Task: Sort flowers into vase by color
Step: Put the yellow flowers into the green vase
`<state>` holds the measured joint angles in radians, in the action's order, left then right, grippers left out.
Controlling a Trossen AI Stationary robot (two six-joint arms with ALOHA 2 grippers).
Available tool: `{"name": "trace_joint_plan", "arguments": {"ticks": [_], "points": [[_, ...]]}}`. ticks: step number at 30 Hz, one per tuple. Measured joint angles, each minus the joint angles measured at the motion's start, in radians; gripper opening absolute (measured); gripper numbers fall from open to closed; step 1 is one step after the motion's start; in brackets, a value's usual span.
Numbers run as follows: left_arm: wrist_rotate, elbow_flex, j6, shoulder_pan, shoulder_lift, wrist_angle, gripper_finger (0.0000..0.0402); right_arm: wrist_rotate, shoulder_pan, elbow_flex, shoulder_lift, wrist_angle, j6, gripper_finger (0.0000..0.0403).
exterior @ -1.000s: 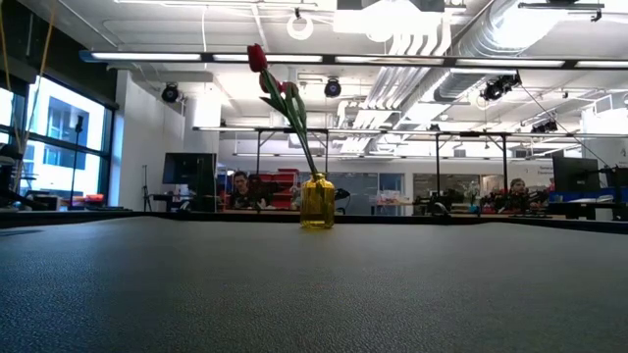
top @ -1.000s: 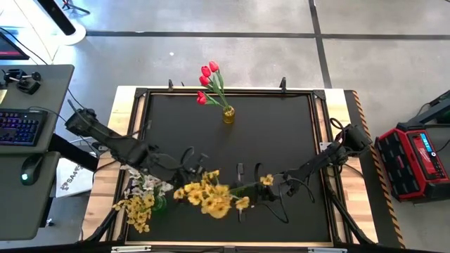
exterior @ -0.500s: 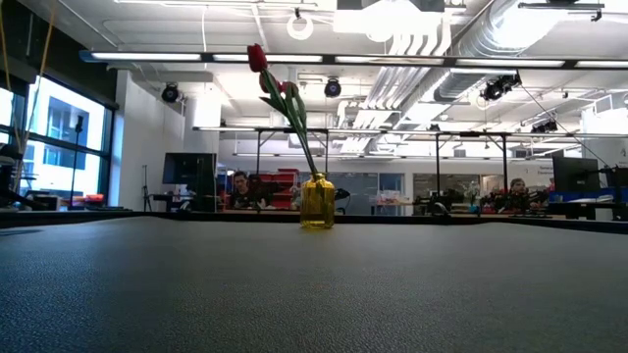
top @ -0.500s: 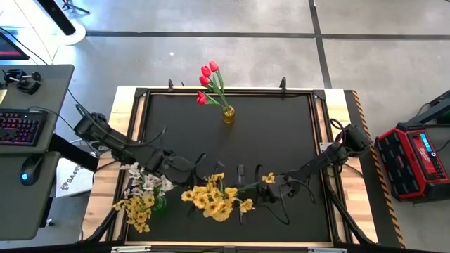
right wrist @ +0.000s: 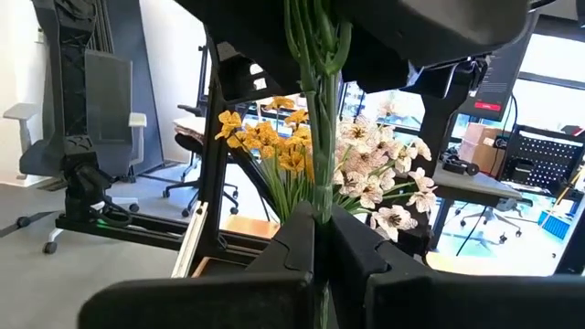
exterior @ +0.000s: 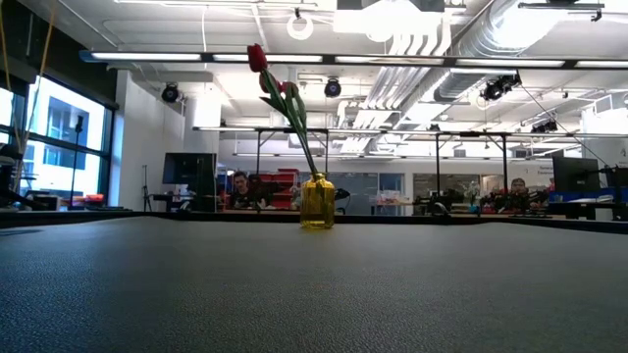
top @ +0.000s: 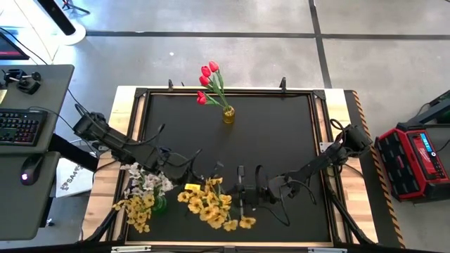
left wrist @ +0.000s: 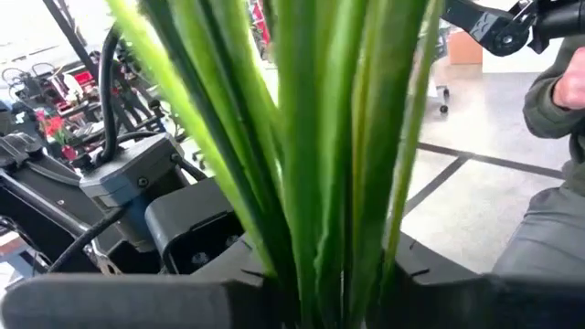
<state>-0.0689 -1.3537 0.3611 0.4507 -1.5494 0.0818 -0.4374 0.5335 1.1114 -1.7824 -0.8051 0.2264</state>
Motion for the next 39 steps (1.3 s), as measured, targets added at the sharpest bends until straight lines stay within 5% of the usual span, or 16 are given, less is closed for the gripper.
{"name": "trace_joint_plan", "arguments": {"ticks": [13, 26, 30, 39], "points": [[0.005, -0.054, -0.044, 0.001, -0.002, -0.033, 0.0008, 0.000, 0.000, 0.004, 0.001, -0.014, -0.003, 0.0000], [0.093, -0.057, -0.061, 0.032, 0.026, -0.134, 0.0003, -0.004, 0.002, 0.002, 0.001, 0.021, -0.020, 0.0004], [0.167, -0.062, -0.072, 0.062, 0.038, -0.177, 0.0001, -0.007, 0.002, -0.002, -0.003, 0.040, -0.035, 0.0040], [0.413, -0.061, -0.241, 0.180, 0.150, -0.385, 0.0000, -0.110, 0.004, -0.002, -0.002, 0.084, -0.049, 0.0187]]}}
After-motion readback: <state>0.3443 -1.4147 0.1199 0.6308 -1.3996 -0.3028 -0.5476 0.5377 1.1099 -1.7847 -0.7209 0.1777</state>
